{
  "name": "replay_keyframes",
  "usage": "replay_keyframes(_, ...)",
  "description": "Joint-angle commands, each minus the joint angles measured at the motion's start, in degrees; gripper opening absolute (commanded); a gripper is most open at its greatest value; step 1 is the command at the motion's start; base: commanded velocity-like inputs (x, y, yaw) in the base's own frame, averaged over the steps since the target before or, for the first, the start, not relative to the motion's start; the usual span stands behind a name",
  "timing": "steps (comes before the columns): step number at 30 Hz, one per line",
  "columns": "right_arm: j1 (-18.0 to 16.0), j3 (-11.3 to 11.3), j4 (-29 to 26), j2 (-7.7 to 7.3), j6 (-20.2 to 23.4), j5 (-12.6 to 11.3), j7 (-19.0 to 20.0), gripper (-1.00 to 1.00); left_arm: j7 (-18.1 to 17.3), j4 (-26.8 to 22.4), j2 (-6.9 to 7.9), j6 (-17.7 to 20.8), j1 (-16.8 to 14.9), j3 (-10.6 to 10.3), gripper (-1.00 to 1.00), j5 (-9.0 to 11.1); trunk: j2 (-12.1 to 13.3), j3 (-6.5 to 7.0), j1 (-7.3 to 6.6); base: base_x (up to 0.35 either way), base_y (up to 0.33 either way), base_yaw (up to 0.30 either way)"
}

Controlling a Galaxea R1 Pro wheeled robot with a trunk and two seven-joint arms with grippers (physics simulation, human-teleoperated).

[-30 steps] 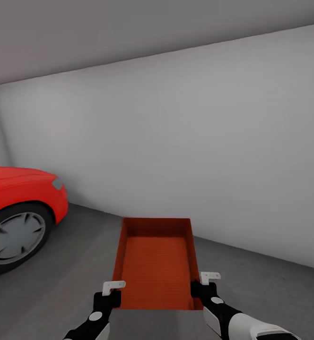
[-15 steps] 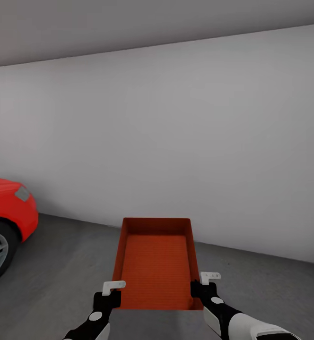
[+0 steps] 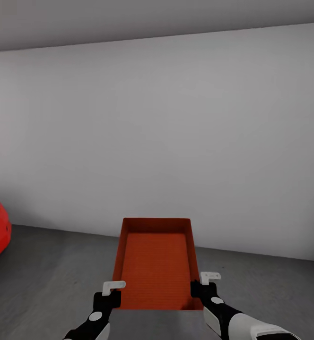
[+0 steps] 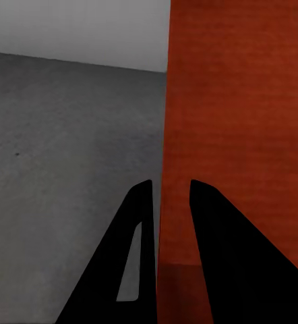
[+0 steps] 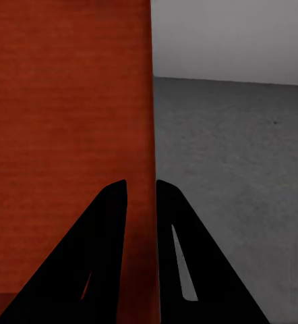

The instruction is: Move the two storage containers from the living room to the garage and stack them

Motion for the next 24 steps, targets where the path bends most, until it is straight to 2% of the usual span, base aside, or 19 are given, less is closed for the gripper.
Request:
replay_keyframes(1, -0.1, -4.2, -0.1, -0.66, -0.3, -0.9, -1.1, -1.00, 0.1, 0.0, 0.03, 0.0, 0.0, 0.4, -1.00, -0.1, -0.1, -0.09, 0.05, 0.321, 0.098, -0.012)
replay_keyframes(24, -0.1, -4.2, -0.1, -0.66, -0.3, -0.9, -1.1, -1.00, 0.0, 0.0, 0.03, -0.1, 0.0, 0.3, -1.00, -0.1, -0.1, -0.09, 0.05, 0.321, 0.073, -0.002)
